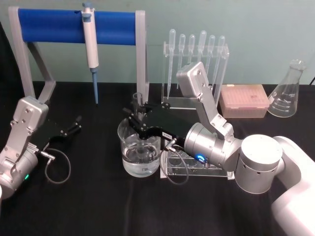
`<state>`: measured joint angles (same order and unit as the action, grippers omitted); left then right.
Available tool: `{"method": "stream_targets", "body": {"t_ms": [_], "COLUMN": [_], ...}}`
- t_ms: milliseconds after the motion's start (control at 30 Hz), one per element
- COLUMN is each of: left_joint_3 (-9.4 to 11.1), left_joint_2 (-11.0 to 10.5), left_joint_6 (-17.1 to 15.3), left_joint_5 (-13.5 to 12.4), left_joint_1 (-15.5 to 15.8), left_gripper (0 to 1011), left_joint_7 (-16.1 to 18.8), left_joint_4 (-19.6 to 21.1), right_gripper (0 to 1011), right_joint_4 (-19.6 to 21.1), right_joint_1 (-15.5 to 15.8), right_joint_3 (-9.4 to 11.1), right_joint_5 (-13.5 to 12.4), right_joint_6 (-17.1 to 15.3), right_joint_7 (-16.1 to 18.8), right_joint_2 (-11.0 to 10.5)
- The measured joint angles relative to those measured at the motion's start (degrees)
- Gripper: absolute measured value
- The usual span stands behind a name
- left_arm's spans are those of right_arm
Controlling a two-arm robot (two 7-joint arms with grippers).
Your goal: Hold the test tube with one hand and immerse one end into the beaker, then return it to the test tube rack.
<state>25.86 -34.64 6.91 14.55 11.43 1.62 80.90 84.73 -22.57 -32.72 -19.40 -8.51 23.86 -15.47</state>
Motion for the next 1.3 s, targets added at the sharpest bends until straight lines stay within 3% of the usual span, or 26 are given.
{"method": "stream_targets", "body": {"t_ms": [500, 800, 1000, 1100, 1300], "left_joint_3": [0.0, 0.0, 0.0, 0.0, 0.0], "left_joint_2": [0.0, 0.0, 0.0, 0.0, 0.0], "left_joint_6": [0.0, 0.0, 0.0, 0.0, 0.0], "left_joint_5": [0.0, 0.0, 0.0, 0.0, 0.0], "left_joint_1": [0.0, 0.0, 0.0, 0.0, 0.0], "left_gripper": [1000, 1000, 1000, 1000, 1000], "left_joint_7": [0.0, 0.0, 0.0, 0.0, 0.0], "left_joint_4": [0.0, 0.0, 0.0, 0.0, 0.0], "right_gripper": [228, 228, 228, 228, 227], "right_joint_4": [1.1, 7.6, 13.2, 16.6, 19.8], "right_joint_1": [-0.5, -2.9, -2.8, -0.8, 3.0], "right_joint_3": [0.4, 1.7, 4.3, 6.6, 9.1], "right_joint_5": [0.2, 0.3, -1.1, -2.3, -3.4], "right_joint_6": [-0.3, -2.7, -4.1, -4.7, -5.1], "right_joint_7": [0.4, 0.9, 0.0, -1.2, -2.6], "right_joint_2": [0.0, -1.5, -3.8, -6.0, -9.0]}}
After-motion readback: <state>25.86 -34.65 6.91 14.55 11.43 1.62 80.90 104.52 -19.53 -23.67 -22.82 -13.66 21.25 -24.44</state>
